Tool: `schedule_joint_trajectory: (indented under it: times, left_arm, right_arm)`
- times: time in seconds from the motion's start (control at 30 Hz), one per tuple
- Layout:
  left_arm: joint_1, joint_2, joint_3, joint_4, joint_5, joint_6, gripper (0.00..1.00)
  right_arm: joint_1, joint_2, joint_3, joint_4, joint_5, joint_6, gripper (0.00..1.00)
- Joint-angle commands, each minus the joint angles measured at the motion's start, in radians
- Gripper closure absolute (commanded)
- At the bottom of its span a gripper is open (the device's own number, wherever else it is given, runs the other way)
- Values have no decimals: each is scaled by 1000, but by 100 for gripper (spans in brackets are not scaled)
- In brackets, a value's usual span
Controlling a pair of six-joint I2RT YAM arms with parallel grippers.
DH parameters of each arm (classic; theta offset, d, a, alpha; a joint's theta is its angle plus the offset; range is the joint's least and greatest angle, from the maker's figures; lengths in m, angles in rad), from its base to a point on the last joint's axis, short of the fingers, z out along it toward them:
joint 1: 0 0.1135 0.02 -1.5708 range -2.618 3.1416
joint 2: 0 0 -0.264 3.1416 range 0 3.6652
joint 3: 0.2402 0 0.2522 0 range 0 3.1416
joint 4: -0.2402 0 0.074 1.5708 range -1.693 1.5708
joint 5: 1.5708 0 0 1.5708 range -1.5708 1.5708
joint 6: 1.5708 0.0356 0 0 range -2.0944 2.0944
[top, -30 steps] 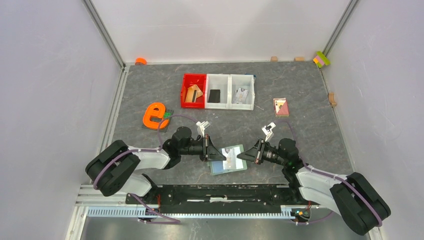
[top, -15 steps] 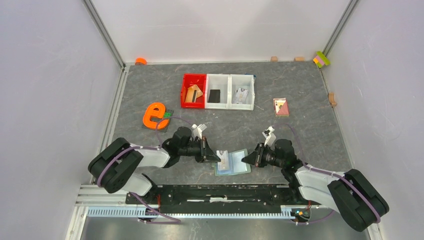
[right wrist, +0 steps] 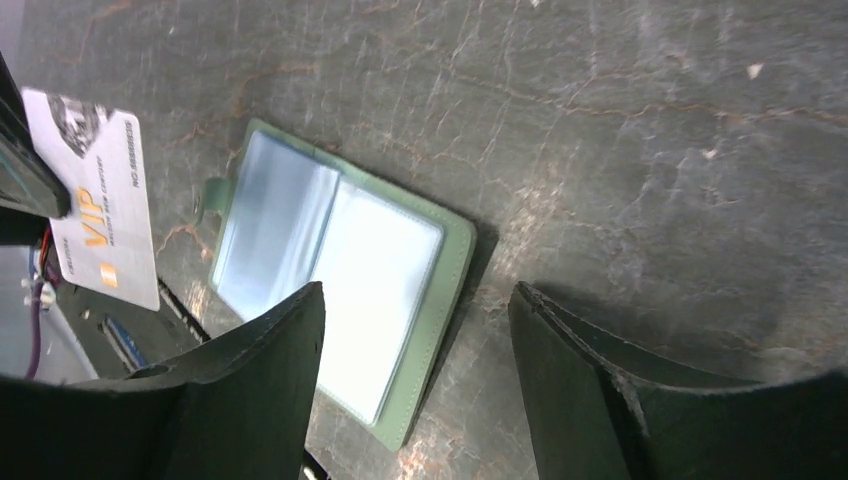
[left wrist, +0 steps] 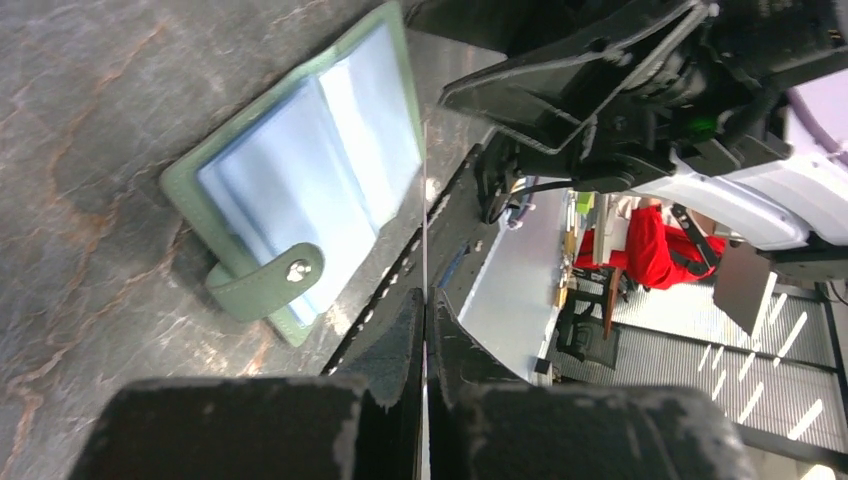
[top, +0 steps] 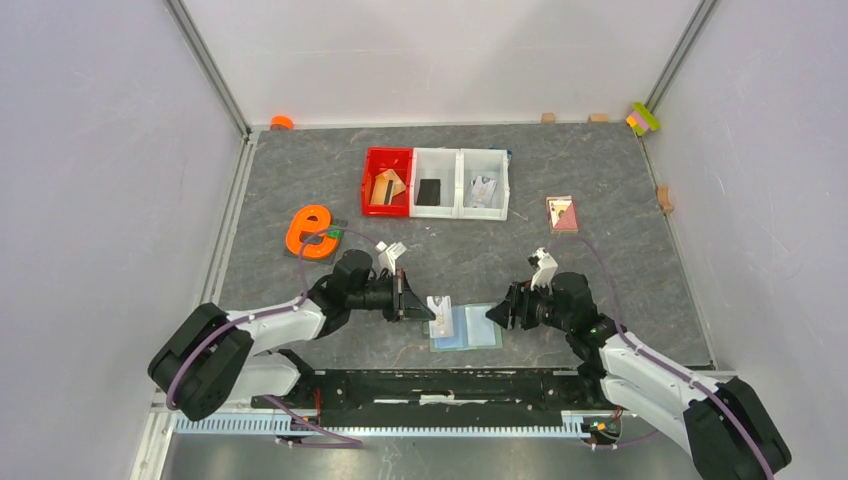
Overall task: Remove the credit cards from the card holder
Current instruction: Remove the credit card from the card holder.
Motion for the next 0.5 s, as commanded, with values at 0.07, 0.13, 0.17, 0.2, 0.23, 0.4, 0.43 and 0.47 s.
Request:
schedule_joint_trajectory:
  times: [0.07,0.13,0.17,0.2,0.23,0.4,0.43,0.47]
  left_arm:
    - [4,-45,7,199,69,-106,98]
    - [4,-52,5,246,72,-136,98]
    - [4,-55,4,264,75,-151,98]
    - [4,-57,5,276,76,-160,98]
    - [3,-60,5,279,78,-167,98]
    - [1,-63,7,326,88,-201,98]
    - [0,-59,7,342,91,-208,98]
    - [-2,-58,9,349,94,-214,98]
  right_arm:
    - [0,-19,8,114,-258,49,29]
    - [3,-20,-23,261,-343,140,29]
    - [7,-23,-36,337,-374,187,29]
    - [9,-25,-46,406,-399,222,29]
    - [15,-25,-53,465,-415,258,29]
    - [47,-6,-52,603,-428,357,30]
    - [53,3,-47,627,-431,369,31]
    - [58,15,-44,649,-437,384,33]
